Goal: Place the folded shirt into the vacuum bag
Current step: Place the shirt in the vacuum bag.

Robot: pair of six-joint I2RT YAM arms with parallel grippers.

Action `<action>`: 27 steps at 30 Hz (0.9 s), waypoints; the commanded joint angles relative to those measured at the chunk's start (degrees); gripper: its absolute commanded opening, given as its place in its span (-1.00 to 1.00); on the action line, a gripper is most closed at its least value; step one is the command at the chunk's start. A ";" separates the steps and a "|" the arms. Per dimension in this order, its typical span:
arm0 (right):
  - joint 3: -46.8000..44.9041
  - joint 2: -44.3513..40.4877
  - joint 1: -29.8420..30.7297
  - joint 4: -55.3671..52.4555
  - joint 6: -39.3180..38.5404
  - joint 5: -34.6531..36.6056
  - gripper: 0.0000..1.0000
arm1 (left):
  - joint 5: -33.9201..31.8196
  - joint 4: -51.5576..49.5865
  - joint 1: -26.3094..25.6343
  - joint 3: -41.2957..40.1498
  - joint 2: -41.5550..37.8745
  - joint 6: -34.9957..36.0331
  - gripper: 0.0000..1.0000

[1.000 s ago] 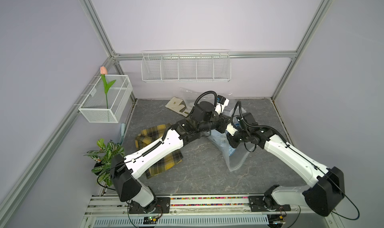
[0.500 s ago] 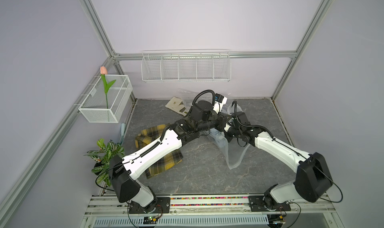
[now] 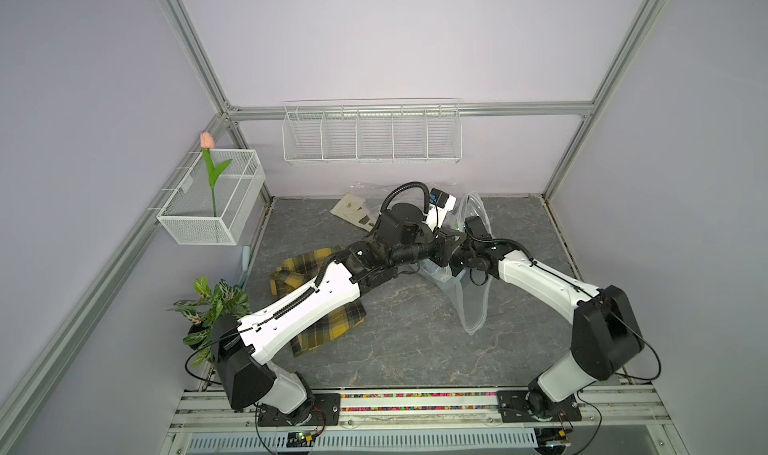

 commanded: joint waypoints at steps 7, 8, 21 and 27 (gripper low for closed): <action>5.17 5.54 -0.88 8.92 0.73 2.83 -0.86 | 4.94 1.85 -1.91 -4.07 -3.28 -1.70 -1.00; 4.97 7.37 -0.94 9.17 0.71 3.23 -0.86 | 4.66 1.83 -1.91 -4.23 -3.30 -1.59 -1.00; -0.70 3.81 -3.86 2.95 10.11 -3.95 0.71 | 2.43 -1.57 -1.54 -5.71 -4.55 -0.04 -1.00; -11.81 -7.42 -8.79 4.58 26.41 -7.45 0.81 | 1.10 -2.62 0.00 -9.22 -6.54 -0.40 -1.00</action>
